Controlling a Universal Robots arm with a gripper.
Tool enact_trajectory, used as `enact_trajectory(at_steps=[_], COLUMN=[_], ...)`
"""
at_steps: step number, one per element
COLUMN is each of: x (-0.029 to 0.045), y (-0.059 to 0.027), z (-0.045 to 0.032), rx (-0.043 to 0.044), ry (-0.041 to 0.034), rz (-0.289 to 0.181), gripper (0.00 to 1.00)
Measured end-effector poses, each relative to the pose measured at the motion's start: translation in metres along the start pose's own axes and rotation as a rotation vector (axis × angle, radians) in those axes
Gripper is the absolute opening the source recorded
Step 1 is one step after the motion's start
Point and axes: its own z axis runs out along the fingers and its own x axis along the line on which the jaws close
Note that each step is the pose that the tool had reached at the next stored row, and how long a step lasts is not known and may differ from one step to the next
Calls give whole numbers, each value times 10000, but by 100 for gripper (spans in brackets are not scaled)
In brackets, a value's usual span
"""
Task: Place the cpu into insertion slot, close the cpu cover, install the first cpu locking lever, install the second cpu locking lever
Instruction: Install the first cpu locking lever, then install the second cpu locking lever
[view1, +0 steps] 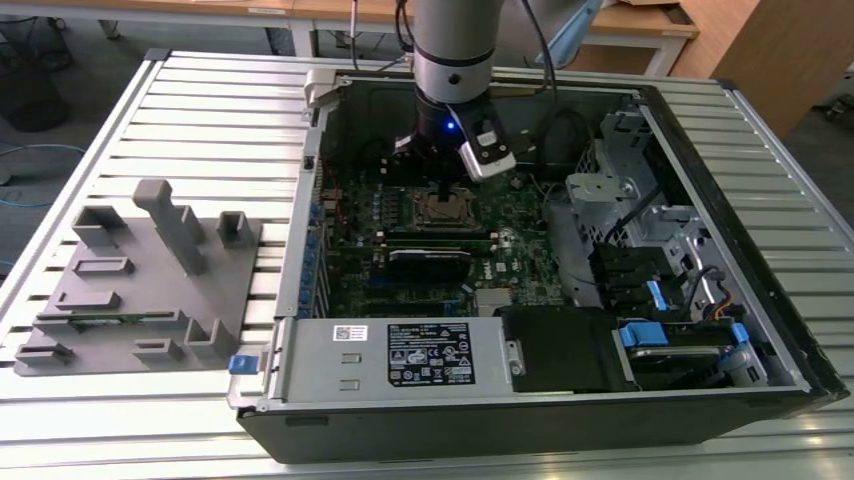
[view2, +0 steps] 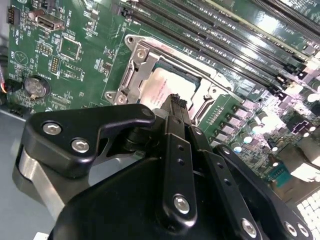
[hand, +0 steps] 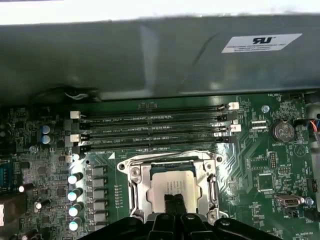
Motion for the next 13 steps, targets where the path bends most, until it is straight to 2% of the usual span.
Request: enact_trajectory(at_steps=[8, 13], x=[-69, -71], y=[5, 6], z=[8, 1], rx=[3, 6], ry=[-1, 1], rz=[-1, -1], gripper=[11, 11])
